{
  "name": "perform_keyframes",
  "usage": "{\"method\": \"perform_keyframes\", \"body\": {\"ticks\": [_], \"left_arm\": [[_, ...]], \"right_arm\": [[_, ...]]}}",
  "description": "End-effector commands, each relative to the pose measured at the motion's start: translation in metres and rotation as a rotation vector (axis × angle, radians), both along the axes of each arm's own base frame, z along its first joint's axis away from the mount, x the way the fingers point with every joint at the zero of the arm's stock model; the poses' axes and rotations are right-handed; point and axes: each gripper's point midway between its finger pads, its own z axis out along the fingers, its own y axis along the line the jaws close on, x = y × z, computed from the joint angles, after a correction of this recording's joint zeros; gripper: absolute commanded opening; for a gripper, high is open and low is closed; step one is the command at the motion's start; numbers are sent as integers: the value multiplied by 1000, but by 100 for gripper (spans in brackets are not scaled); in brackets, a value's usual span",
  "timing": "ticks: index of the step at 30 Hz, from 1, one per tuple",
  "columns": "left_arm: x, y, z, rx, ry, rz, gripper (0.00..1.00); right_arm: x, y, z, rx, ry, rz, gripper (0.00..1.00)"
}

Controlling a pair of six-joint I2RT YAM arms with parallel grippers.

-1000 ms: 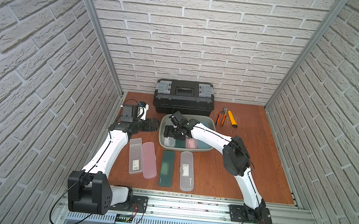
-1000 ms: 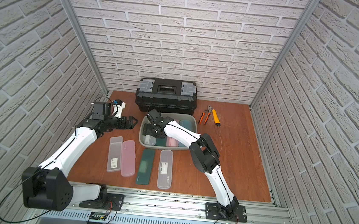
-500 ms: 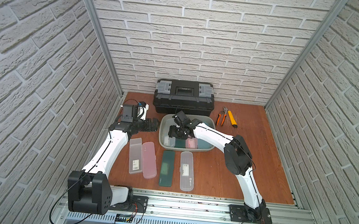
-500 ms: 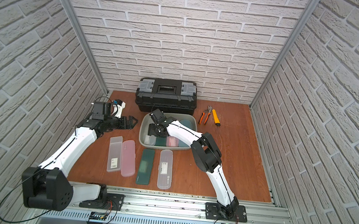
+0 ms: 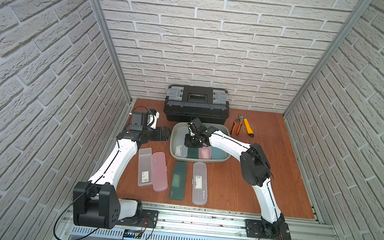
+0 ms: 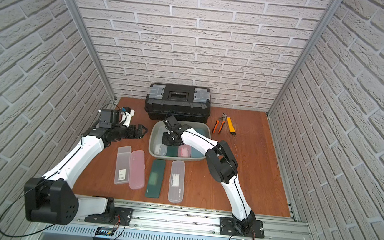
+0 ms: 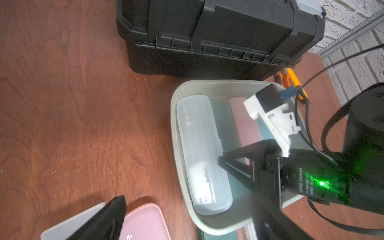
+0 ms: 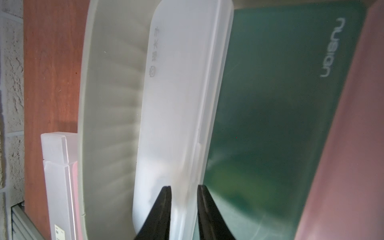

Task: Put the pencil case into the storage box
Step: Place the pencil case at the storage box.

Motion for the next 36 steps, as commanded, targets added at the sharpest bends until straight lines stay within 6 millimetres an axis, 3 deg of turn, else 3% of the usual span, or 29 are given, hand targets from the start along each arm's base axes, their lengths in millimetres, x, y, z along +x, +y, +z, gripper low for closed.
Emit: {"method": "perform_keyframes", "body": {"ticks": [1, 7, 13, 16, 22, 26, 31, 34, 36], "left_arm": [[4, -1, -2, 9, -11, -8, 98], [4, -2, -3, 9, -5, -11, 99], [4, -2, -3, 15, -8, -12, 98], [4, -2, -3, 16, -7, -14, 99], [3, -3, -5, 62, -12, -19, 98], [0, -7, -6, 85, -17, -29, 98], [-4, -11, -1, 81, -44, -40, 98], [-11, -18, 0, 143, -63, -40, 98], [-19, -33, -1, 186, -71, -54, 99]], "right_arm": [[-2, 21, -1, 60, 2, 62, 25], [-3, 24, -7, 54, 1, 76, 25], [-3, 3, -21, -61, -1, 57, 26], [-3, -1, -16, -73, -19, 67, 31], [2, 10, 22, -10, -89, 119, 58], [9, 10, 63, 20, -175, 124, 67], [9, -20, 105, -25, -294, 74, 69], [1, -50, 119, -76, -337, 32, 69], [-8, -70, 122, -98, -347, 5, 69]]}}
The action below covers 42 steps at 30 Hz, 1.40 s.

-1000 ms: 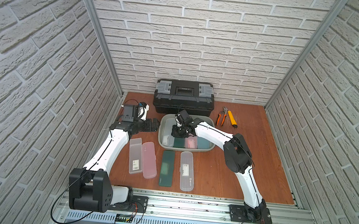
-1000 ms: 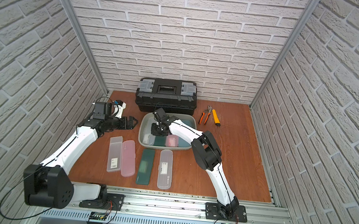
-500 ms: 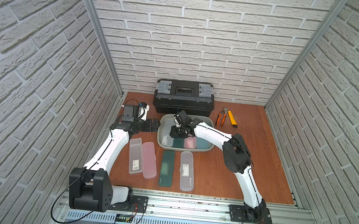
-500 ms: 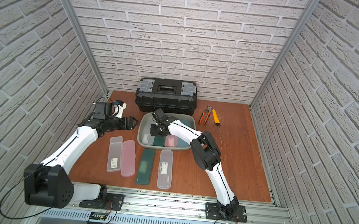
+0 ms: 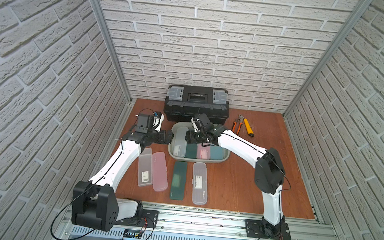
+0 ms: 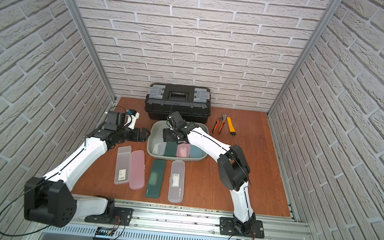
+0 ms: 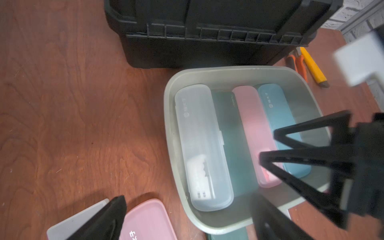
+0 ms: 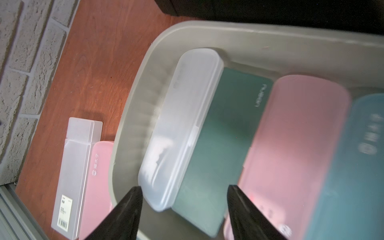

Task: Put the pencil case into the storage box
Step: Place the pencil case at the storage box, then pick up the pencil case from the center of the board.

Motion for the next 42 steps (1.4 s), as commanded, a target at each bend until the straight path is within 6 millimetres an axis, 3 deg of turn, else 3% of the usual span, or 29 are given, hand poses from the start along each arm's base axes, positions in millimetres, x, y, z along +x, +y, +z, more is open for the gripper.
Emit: {"method": "perform_keyframes", "body": {"ticks": [1, 7, 12, 16, 21, 24, 31, 42], "left_arm": [[-10, -17, 5, 41, -46, -5, 99], [-37, -43, -22, -41, 21, 22, 98], [-57, -40, -34, -61, 46, 64, 99], [-71, -31, -42, -65, 60, 110, 99], [-83, -23, -54, -91, 80, 163, 98], [-88, -24, -61, -106, 104, 165, 98], [-102, -22, -68, -100, 151, 165, 99], [-104, -26, -71, -150, 155, 178, 98]], "right_arm": [[-3, -37, 29, -29, -102, -67, 69], [-45, -77, 17, -39, -76, -90, 70], [-90, -101, -17, -19, 24, -123, 71], [-129, -108, -45, -27, 92, -118, 85], [-161, -96, -78, -35, 191, -86, 86], [-173, -81, -89, -55, 212, -54, 86], [-194, -53, -103, -50, 285, -10, 88], [-210, -41, -109, -218, 272, 59, 89]]}}
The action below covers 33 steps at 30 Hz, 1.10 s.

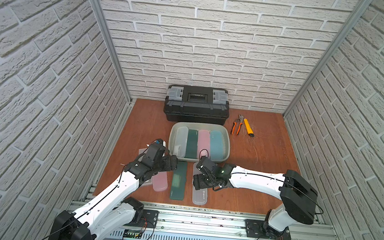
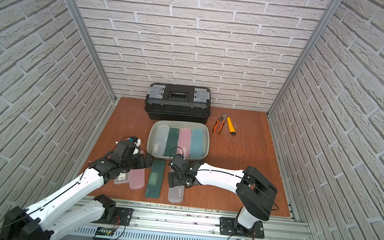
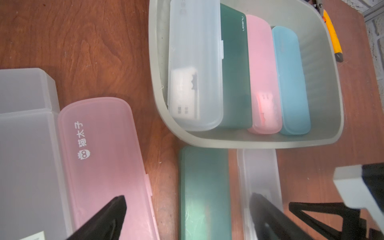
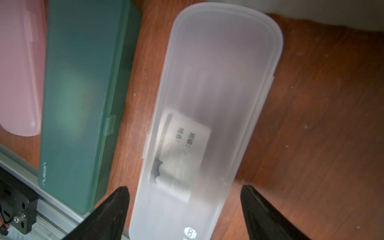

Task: Put the pencil case into the storage box
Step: Pick up the pencil case from the center of the board.

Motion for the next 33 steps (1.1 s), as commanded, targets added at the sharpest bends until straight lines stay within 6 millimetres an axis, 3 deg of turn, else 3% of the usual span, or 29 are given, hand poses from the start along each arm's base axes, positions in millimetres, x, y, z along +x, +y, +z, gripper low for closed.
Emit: {"method": "perform_keyframes", "body": {"ticks": [1, 14, 27, 33], "left_arm": [[3, -6, 1, -24, -7, -8, 99], [5, -7, 4, -11, -19, -23, 98], [5, -8, 3, -18, -20, -25, 98], [5, -8, 4, -19, -27, -25, 98]], "right_arm": [[-5, -4, -4, -74, 3, 14, 89], [-18, -11, -23, -181, 74, -18, 89], [-14, -62, -12, -269, 32, -63, 89], [-18, -41, 2, -131, 33, -13, 91]]}}
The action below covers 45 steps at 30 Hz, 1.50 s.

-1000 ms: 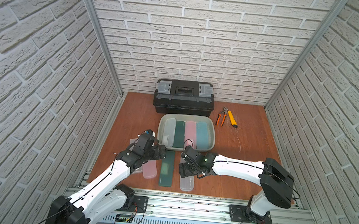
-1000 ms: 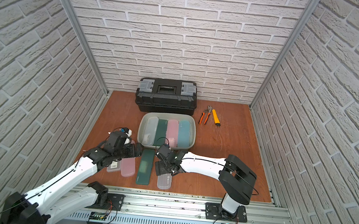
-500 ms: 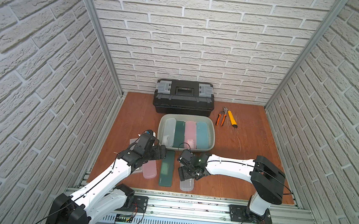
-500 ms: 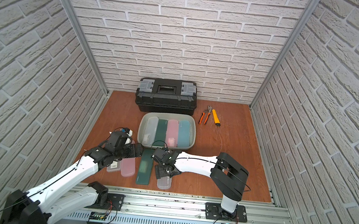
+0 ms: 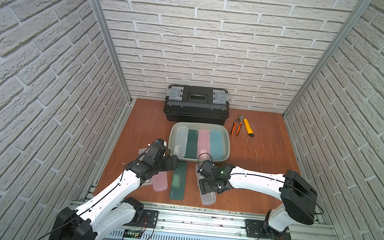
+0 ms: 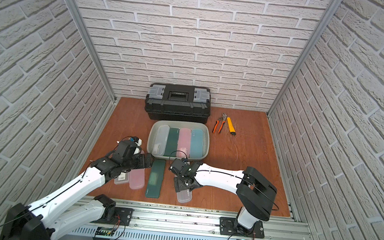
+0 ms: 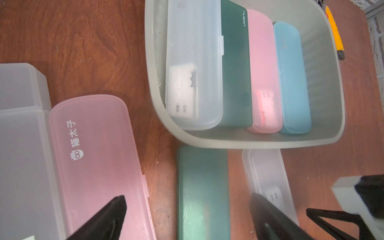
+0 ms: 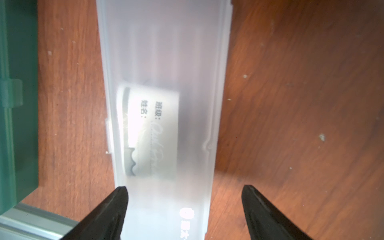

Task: Put the pencil case into the storage box
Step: Pick up the pencil case from the center of the board.

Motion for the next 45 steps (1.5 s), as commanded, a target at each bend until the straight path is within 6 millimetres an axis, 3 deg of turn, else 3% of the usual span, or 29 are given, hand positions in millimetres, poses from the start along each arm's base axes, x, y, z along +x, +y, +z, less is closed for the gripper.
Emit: {"method": "perform_keyframes", "body": {"ticks": [1, 8, 13, 28, 32, 39, 45], "left_arm": [[4, -5, 7, -17, -41, -20, 99], [1, -3, 10, -20, -56, -13, 99], [-2, 2, 13, -12, -66, -7, 99], [-6, 6, 19, -11, -83, 4, 98], [-7, 7, 23, -13, -91, 6, 98], [-10, 18, 41, -6, -145, 45, 99], [-10, 22, 65, -17, -205, 61, 99]], "right_arm": [[-4, 12, 9, 81, 4, 19, 91], [-20, 23, -7, 74, 54, 44, 92], [-22, 9, -21, -1, 53, 13, 92], [-30, 1, -48, -123, 82, 55, 89], [-30, 1, -47, -125, 64, 68, 82], [-36, -11, -35, -163, 23, 130, 60], [-43, -17, -19, -195, -18, 235, 54]]}}
